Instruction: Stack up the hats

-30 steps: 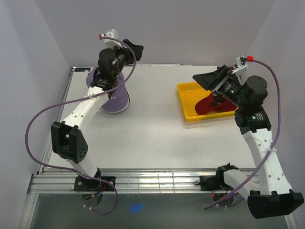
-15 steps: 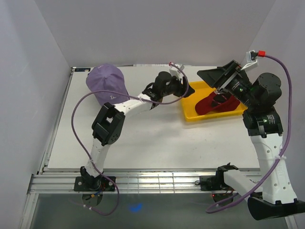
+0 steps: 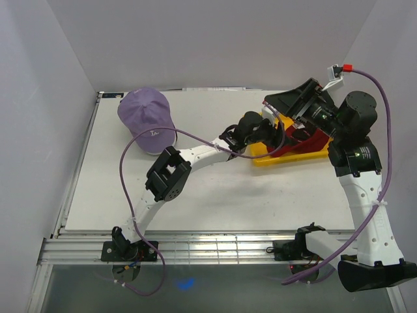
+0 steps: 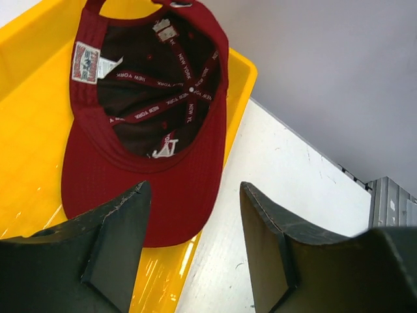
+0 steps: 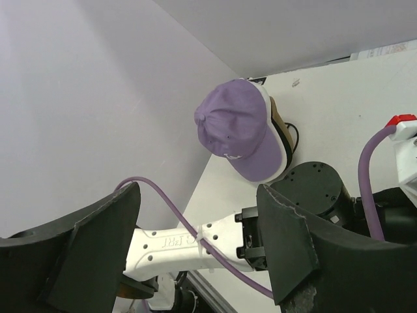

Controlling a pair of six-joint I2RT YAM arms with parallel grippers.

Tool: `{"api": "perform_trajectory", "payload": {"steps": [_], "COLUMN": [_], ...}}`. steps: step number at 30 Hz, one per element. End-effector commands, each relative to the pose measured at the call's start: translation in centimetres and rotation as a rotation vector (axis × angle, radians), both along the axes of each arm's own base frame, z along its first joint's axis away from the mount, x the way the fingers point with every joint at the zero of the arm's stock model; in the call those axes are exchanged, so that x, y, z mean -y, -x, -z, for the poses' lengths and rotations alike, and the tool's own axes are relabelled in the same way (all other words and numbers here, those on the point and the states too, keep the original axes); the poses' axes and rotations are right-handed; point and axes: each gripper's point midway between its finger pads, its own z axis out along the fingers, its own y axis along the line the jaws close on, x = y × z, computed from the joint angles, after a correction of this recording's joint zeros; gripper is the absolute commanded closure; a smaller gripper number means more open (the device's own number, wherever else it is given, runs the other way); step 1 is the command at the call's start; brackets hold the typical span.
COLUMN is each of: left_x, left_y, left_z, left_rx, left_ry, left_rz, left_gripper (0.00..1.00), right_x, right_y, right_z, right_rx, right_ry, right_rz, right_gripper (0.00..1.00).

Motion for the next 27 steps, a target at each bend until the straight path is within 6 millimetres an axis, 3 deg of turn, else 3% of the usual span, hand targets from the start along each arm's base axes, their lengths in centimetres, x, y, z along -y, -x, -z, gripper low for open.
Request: {"api": "perform_trajectory", "payload": {"steps": [1, 17, 27], "left_x": [1.3, 4.2, 4.9], "left_y": [-0.2, 0.9, 1.1], "left_z": [-3.7, 0.4, 1.4], "left_rx": [0.104, 0.104, 0.1], "left_ry": [0.059, 0.022, 0.004], "left_rz": [0.004, 0.05, 0.041], "left_gripper": [0.33, 0.33, 0.33], "right_x": [-0.1, 0.0, 0.0], "right_y": [0.2, -0.3, -0.4], "right_z": [-0.3, -0.1, 0.8], "right_rx": [0.035, 0.033, 0.028], "right_ry": [0.008, 0.031, 0.045], "right_rz": [-0.018, -0.01, -0.01], "right_gripper": [0.23, 0.23, 0.23]}}
